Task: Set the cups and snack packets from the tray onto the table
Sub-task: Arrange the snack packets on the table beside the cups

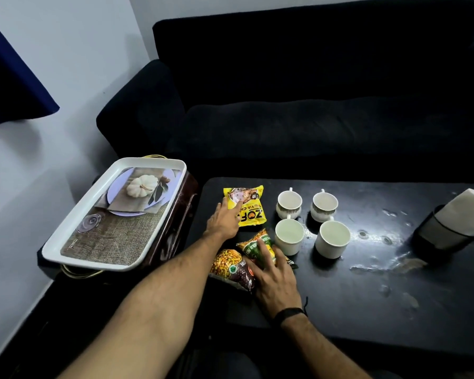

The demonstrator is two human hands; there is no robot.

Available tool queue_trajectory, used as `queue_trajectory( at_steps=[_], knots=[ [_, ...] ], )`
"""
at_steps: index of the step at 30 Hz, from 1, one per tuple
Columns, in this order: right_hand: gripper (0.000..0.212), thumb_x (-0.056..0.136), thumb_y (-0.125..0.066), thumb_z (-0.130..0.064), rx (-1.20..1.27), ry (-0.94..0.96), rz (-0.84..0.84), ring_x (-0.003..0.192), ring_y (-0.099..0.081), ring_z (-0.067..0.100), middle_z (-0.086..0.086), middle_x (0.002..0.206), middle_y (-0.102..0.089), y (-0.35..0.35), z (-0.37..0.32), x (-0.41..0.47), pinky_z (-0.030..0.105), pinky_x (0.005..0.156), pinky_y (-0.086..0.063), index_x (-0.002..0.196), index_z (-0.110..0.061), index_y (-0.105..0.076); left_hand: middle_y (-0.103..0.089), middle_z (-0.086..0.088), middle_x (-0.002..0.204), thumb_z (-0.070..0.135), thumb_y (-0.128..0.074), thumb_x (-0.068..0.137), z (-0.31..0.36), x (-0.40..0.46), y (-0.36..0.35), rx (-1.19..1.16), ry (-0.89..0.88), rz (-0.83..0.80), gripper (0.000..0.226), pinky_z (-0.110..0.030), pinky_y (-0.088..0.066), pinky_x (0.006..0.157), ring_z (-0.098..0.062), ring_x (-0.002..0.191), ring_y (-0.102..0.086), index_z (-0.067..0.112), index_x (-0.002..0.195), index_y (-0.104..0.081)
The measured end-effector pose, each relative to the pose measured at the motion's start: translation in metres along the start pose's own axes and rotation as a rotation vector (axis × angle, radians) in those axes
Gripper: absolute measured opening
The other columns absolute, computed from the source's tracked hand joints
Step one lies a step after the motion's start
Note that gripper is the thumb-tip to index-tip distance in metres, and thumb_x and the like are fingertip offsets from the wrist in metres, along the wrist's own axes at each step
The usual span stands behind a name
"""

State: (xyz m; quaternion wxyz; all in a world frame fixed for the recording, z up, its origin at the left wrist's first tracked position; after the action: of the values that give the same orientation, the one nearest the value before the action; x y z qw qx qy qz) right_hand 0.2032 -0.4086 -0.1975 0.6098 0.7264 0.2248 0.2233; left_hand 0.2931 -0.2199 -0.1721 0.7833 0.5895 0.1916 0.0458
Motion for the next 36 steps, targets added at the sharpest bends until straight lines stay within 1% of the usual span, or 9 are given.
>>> queue_trajectory(
  at_steps=[7,10,13,15,17,20,27,31,36],
  knots=[
    [0.075,0.072,-0.074,-0.033,0.009,-0.006,0.021,0.134,-0.041,0.041,0.005,0.160,-0.027,-0.004,0.002,0.000,0.051,0.099,-0.048,0.140,-0.041,-0.046,-0.001,-0.011,0.166,0.031,-0.043,0.103,-0.002,0.006,0.008,-0.014,-0.010,-0.033,0.059,-0.055,-0.033,0.112,-0.033,0.151,-0.014,0.037,0.155,-0.016],
    [0.075,0.071,-0.072,-0.030,0.013,-0.006,0.035,0.134,-0.040,0.041,0.005,0.160,-0.026,-0.004,0.003,0.001,0.049,0.101,-0.047,0.140,-0.041,-0.045,-0.016,-0.011,0.164,0.039,-0.049,0.100,-0.008,-0.011,0.012,-0.123,0.006,0.107,0.061,-0.052,-0.034,0.113,-0.031,0.149,-0.022,0.030,0.155,-0.025],
    [0.074,0.072,-0.072,-0.031,0.008,0.001,0.034,0.133,-0.040,0.042,0.006,0.160,-0.026,-0.001,0.002,0.000,0.048,0.100,-0.047,0.140,-0.041,-0.045,-0.053,-0.007,0.136,0.052,-0.054,0.093,-0.010,-0.052,0.013,-0.201,0.085,0.320,0.053,-0.043,-0.046,0.102,-0.024,0.126,-0.051,0.024,0.138,-0.053],
    [0.071,0.079,-0.065,-0.033,-0.007,0.008,0.018,0.138,-0.033,0.042,0.006,0.162,-0.016,-0.002,0.001,0.000,0.049,0.106,-0.041,0.144,-0.042,-0.037,-0.060,-0.001,0.113,0.058,-0.054,0.090,-0.002,-0.082,0.009,-0.139,0.100,0.395,0.042,-0.038,-0.045,0.095,-0.020,0.111,-0.055,0.025,0.113,-0.067],
    [0.067,0.079,-0.065,-0.034,-0.005,-0.006,0.043,0.133,-0.038,0.044,0.008,0.160,-0.024,0.000,0.000,-0.001,0.048,0.104,-0.043,0.141,-0.042,-0.042,-0.059,0.000,0.103,0.061,-0.052,0.087,0.008,-0.112,0.005,-0.102,0.135,0.445,0.042,-0.038,-0.043,0.090,-0.020,0.105,-0.056,0.025,0.098,-0.069],
    [0.063,0.075,-0.068,-0.032,0.022,-0.038,0.052,0.123,-0.048,0.043,0.011,0.153,-0.038,0.004,-0.002,-0.003,0.046,0.092,-0.051,0.136,-0.038,-0.051,-0.056,-0.005,0.114,0.064,-0.051,0.083,0.016,-0.148,-0.008,-0.051,0.209,0.399,0.051,-0.043,-0.044,0.091,-0.024,0.113,-0.052,0.024,0.112,-0.065],
    [0.083,0.079,-0.053,-0.025,0.217,-0.056,0.116,0.141,-0.031,0.035,0.017,0.158,-0.021,0.010,0.000,-0.014,0.043,0.114,-0.036,0.153,-0.027,-0.016,-0.030,-0.017,0.150,0.040,-0.053,0.097,-0.001,-0.157,-0.032,-0.264,0.137,0.228,0.062,-0.042,-0.038,0.109,-0.032,0.140,-0.032,0.026,0.153,-0.031],
    [0.073,0.079,-0.061,-0.031,0.285,-0.045,0.162,0.138,-0.036,0.035,0.019,0.150,-0.030,0.007,0.002,-0.017,0.042,0.114,-0.036,0.143,-0.015,-0.030,0.000,-0.007,0.166,0.029,-0.046,0.102,-0.022,-0.137,-0.032,-0.295,0.008,0.180,0.060,-0.043,-0.021,0.120,-0.023,0.154,0.004,0.026,0.157,-0.020],
    [0.072,0.073,-0.055,-0.057,0.106,-0.067,0.121,0.120,-0.049,0.030,0.014,0.143,-0.045,0.005,0.002,-0.014,0.043,0.089,-0.046,0.137,-0.024,-0.048,0.000,0.000,0.166,0.023,-0.038,0.105,-0.028,-0.134,-0.045,-0.223,-0.038,0.276,0.057,-0.042,-0.028,0.116,-0.020,0.154,0.005,0.038,0.155,-0.016]
  ],
)
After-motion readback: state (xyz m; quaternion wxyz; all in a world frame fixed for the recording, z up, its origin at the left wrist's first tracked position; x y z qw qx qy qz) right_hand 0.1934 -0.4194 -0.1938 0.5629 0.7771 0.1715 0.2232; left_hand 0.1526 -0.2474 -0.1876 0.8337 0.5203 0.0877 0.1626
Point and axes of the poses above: each hand's wrist, its own x-axis towards the middle knuckle, its own y-axis out of the back of the hand, z = x × y, the point moved 3 cm from there along x, towards the middle knuckle
